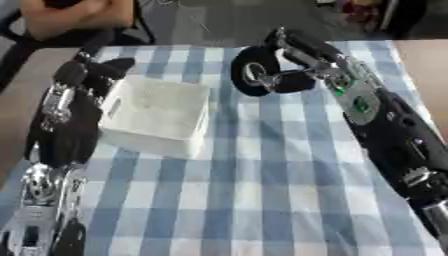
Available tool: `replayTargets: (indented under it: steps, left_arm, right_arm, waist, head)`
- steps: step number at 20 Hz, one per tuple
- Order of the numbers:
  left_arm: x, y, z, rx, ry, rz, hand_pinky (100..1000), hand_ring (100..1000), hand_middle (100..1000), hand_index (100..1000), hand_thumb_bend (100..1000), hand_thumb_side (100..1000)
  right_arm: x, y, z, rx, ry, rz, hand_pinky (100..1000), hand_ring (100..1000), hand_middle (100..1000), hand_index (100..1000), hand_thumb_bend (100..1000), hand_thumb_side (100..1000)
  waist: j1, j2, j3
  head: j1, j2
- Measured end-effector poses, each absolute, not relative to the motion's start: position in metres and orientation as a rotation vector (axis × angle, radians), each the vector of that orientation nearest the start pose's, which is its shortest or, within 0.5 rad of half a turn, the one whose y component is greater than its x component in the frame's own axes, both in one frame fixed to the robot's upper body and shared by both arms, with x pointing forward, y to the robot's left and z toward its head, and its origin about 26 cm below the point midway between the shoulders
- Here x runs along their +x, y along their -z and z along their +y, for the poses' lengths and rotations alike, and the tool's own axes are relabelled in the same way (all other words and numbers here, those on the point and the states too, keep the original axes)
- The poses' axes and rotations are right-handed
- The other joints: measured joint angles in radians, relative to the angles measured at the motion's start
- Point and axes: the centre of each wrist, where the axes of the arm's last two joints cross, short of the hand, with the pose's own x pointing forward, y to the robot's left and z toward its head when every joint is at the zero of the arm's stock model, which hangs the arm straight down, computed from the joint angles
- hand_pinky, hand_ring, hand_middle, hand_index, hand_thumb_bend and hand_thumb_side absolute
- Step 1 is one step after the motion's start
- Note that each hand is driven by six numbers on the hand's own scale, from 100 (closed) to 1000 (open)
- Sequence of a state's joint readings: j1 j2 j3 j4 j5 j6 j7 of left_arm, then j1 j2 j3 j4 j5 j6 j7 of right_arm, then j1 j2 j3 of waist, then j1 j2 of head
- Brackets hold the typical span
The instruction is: Pick up objects on the table and place them in the box.
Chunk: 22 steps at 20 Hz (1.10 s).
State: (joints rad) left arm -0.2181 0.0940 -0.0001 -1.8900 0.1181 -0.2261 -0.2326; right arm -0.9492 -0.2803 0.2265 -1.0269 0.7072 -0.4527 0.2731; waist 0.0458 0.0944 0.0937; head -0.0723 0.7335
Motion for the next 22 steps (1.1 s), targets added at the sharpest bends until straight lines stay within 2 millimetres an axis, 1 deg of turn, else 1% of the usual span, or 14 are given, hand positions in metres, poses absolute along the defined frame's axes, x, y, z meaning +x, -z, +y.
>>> replayTargets:
  steps: [2, 4, 6, 8, 12, 17, 19, 22]
  left_arm:
    - [0.308, -0.138, 0.227, -0.281, 0.332, -2.311, 910, 745, 955, 636, 100, 934]
    - [0.308, -0.139, 0.223, -0.306, 0.339, -2.312, 910, 745, 955, 636, 100, 934]
    - [0.309, -0.141, 0.221, -0.324, 0.349, -2.315, 910, 745, 955, 636, 100, 934]
    - [0.309, -0.142, 0.220, -0.337, 0.354, -2.316, 911, 745, 955, 635, 100, 936]
    - [0.309, -0.143, 0.219, -0.350, 0.366, -2.316, 912, 745, 956, 634, 100, 938]
    - [0.310, -0.144, 0.215, -0.366, 0.365, -2.318, 909, 744, 953, 635, 100, 932]
    - [0.311, -0.148, 0.212, -0.383, 0.376, -2.327, 906, 743, 950, 638, 100, 926]
    - [0.314, -0.155, 0.203, -0.436, 0.390, -2.346, 903, 741, 946, 640, 100, 918]
  right_arm:
    - [0.474, -0.191, -0.179, -0.508, -1.587, -1.960, 789, 416, 320, 383, 100, 494]
    - [0.476, -0.189, -0.175, -0.500, -1.570, -1.956, 789, 414, 318, 381, 100, 494]
    - [0.478, -0.194, -0.169, -0.499, -1.566, -1.968, 789, 414, 319, 381, 100, 495]
    - [0.479, -0.198, -0.166, -0.500, -1.561, -1.983, 789, 412, 317, 380, 100, 495]
    - [0.479, -0.198, -0.166, -0.496, -1.557, -1.986, 790, 411, 317, 379, 100, 494]
    - [0.479, -0.198, -0.166, -0.488, -1.549, -1.988, 791, 406, 315, 376, 100, 496]
    - [0.479, -0.198, -0.166, -0.488, -1.543, -1.985, 792, 406, 315, 376, 100, 497]
    - [0.480, -0.198, -0.166, -0.491, -1.540, -1.981, 793, 405, 314, 375, 100, 497]
  waist:
    - [0.000, 0.000, 0.026]
    - [-0.002, 0.002, 0.043]
    - [-0.004, 0.005, 0.056]
    - [-0.007, 0.009, 0.065]
    - [-0.010, 0.015, 0.069]
    - [-0.011, 0.015, 0.077]
    - [-0.013, 0.019, 0.099]
    - [-0.021, 0.034, 0.152]
  head:
    - [-0.015, -0.010]
    - [-0.027, -0.017]
    - [-0.035, -0.020]
    - [-0.041, -0.024]
    - [-0.043, -0.026]
    - [-0.043, -0.026]
    - [-0.043, -0.028]
    - [-0.050, -0.045]
